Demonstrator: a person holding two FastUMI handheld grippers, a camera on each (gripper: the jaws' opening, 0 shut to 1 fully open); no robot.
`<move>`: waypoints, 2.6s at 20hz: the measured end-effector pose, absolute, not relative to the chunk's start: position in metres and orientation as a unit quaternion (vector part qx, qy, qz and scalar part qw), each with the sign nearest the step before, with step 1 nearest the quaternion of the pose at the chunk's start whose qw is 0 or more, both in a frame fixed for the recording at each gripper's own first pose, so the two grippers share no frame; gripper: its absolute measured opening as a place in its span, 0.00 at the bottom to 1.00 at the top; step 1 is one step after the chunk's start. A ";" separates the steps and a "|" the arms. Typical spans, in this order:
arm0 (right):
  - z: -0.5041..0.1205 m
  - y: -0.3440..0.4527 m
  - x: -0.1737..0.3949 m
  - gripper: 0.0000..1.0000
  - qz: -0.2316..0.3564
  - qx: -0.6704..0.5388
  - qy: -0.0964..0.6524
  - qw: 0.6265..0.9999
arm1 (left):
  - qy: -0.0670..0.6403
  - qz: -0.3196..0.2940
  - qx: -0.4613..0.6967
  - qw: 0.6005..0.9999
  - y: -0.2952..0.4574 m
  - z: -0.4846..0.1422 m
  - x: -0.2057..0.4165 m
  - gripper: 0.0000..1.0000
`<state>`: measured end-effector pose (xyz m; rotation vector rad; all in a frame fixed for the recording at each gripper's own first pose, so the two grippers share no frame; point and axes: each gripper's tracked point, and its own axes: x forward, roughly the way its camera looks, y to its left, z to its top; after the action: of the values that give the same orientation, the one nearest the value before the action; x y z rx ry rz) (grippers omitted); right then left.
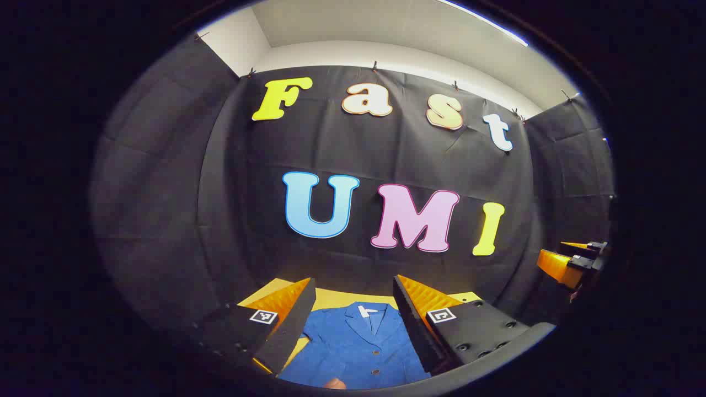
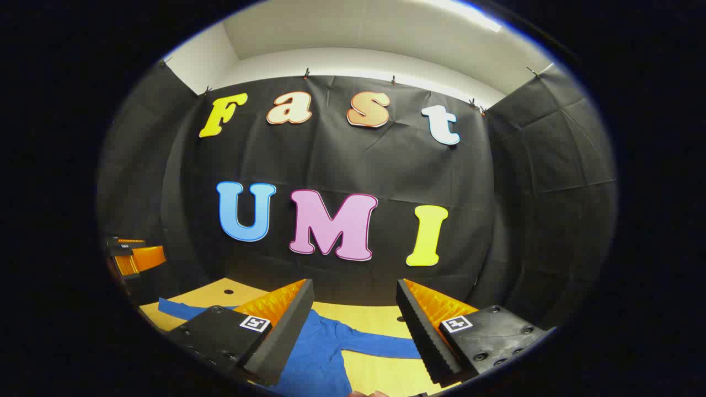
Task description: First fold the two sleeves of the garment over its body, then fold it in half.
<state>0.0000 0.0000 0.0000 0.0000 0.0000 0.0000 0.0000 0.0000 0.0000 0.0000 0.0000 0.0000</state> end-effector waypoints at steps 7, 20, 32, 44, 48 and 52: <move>-0.003 -0.010 -0.004 0.99 -0.020 0.008 0.008 1.000 | -0.007 -0.008 0.012 1.000 -0.003 0.006 -0.005 0.81; 0.024 -0.015 0.008 0.93 -0.038 -0.001 -0.005 0.999 | -0.022 0.005 -0.004 1.000 0.018 0.012 -0.016 0.81; 0.079 -0.070 0.095 0.92 -0.044 -0.001 0.002 0.999 | -0.001 -0.014 -0.041 0.999 0.006 -0.010 -0.009 0.81; -0.248 -0.184 0.156 0.97 -0.097 0.112 0.293 0.945 | 0.037 0.048 0.017 0.998 -0.016 -0.026 0.043 0.81; -0.367 -0.242 0.162 0.98 -0.146 0.151 0.379 0.901 | 0.093 0.052 -0.003 0.994 -0.047 -0.050 0.083 0.80; -0.445 -0.283 0.158 0.99 -0.179 0.162 0.439 0.865 | 0.123 0.056 -0.013 0.991 -0.073 -0.061 0.108 0.81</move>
<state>0.1575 -0.2831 -0.4446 0.3393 0.9202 -0.3741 0.1081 -0.0728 -0.0614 -0.0261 0.2470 0.1127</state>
